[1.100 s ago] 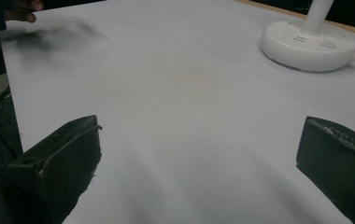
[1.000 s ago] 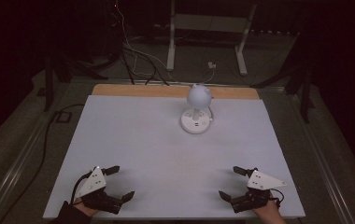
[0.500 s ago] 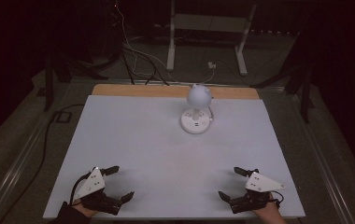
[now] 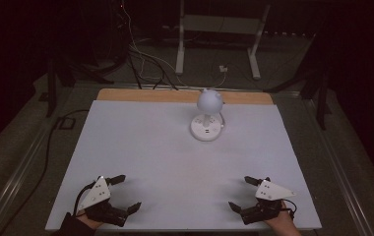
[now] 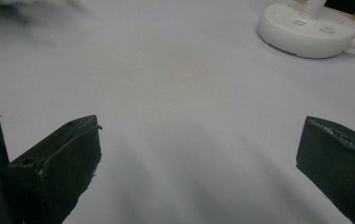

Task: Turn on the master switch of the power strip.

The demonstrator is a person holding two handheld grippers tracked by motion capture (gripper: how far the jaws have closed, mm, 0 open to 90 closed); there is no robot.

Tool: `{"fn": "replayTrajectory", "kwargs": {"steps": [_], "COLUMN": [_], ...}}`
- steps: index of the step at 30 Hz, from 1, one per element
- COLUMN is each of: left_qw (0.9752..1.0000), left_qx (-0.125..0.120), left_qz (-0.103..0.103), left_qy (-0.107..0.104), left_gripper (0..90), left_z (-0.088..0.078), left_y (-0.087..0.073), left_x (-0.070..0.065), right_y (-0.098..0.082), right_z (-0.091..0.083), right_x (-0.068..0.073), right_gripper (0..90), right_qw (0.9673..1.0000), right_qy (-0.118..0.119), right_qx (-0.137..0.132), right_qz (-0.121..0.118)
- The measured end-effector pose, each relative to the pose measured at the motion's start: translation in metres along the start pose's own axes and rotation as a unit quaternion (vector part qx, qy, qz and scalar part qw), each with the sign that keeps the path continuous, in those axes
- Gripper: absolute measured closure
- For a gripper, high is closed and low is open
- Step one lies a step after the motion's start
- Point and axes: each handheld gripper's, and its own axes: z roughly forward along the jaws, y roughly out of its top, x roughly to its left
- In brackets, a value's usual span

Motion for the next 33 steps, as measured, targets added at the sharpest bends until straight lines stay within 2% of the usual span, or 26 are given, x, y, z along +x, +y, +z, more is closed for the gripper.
{"fn": "replayTrajectory", "kwargs": {"steps": [5, 8, 9, 11, 15, 19, 22, 33], "left_qw": [1.0000, 1.0000, 1.0000, 1.0000, 1.0000, 1.0000, 1.0000, 1.0000], "left_qx": [-0.001, -0.003, -0.004, -0.003, -0.002, -0.002, -0.002, -0.003], "left_qz": [-0.003, -0.003, -0.005, -0.003, -0.005, -0.005, -0.006, -0.004], "left_qy": [-0.004, -0.006, -0.006, -0.004, -0.006, -0.006, -0.006, -0.006], "left_gripper": [0.2, 0.2, 0.2, 0.2, 0.2, 0.2, 0.2, 0.2], "left_z": [0.000, 0.000, 0.000, 0.000, 0.000, 0.001, 0.001, 0.000], "left_y": [0.000, 0.000, 0.000, 0.000, 0.000, 0.000, 0.000, 0.000], "left_x": [0.000, 0.000, 0.000, 0.000, 0.000, 0.001, 0.001, 0.000], "right_y": [0.002, 0.005, 0.007, 0.007, 0.011, 0.016, 0.020, 0.037], "right_z": [0.000, 0.003, 0.005, 0.005, 0.005, 0.005, 0.006, 0.009], "right_x": [0.000, 0.002, 0.004, 0.004, 0.002, 0.005, 0.004, 0.002], "right_gripper": [0.0, 0.0, 0.0, 0.0, 0.0, 0.0, 0.0, 0.0], "right_qw": [1.0000, 1.0000, 0.9998, 0.9997, 0.9998, 0.9999, 0.9996, 0.9993], "right_qy": [0.003, 0.007, 0.009, 0.006, 0.017, 0.016, 0.028, 0.037], "right_qx": [0.000, 0.005, 0.009, 0.011, 0.005, 0.001, -0.004, -0.009], "right_qz": [0.003, -0.003, -0.016, -0.020, -0.003, -0.003, 0.007, 0.002]}}
